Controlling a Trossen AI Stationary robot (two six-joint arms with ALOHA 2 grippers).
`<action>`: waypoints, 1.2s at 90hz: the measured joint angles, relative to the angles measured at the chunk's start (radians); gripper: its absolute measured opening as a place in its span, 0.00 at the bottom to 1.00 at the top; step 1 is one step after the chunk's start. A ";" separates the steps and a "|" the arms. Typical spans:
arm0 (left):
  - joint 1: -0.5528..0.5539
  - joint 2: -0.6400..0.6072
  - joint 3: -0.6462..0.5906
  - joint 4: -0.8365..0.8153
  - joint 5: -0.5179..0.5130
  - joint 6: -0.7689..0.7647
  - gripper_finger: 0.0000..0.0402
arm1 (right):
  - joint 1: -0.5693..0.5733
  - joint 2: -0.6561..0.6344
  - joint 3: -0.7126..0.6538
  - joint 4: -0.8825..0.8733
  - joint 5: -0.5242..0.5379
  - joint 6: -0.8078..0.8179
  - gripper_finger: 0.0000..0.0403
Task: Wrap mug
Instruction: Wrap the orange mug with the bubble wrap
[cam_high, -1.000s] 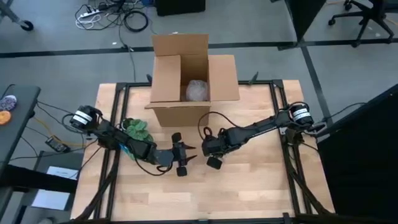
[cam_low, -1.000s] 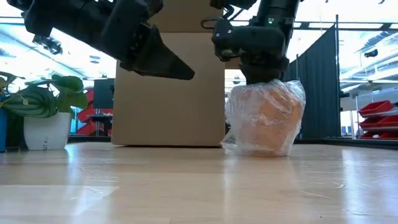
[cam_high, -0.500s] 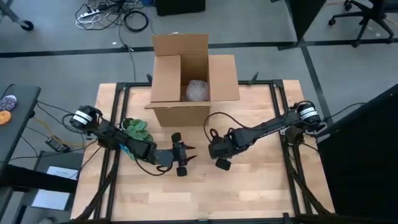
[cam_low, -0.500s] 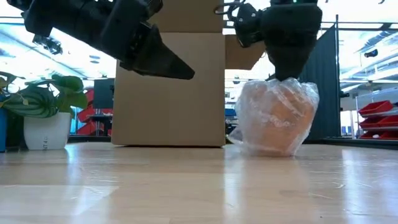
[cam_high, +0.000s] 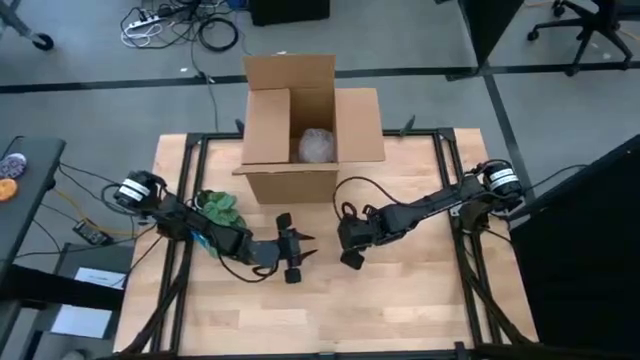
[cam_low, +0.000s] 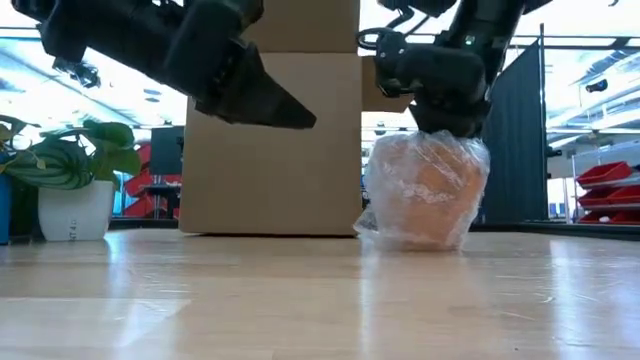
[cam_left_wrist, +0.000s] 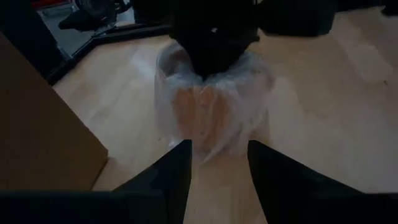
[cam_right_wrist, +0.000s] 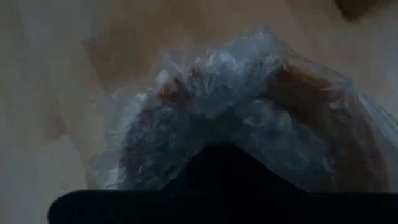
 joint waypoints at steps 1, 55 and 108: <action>0.001 0.003 0.000 0.000 0.000 0.000 0.35 | 0.000 0.000 0.000 0.004 0.000 0.000 0.00; 0.039 0.121 0.000 0.072 -0.001 -0.019 0.35 | 0.044 -0.019 0.257 -0.199 -0.010 -0.063 0.00; 0.039 0.121 0.000 0.064 0.000 -0.039 0.35 | 0.012 -0.031 0.039 -0.054 -0.003 -0.027 0.00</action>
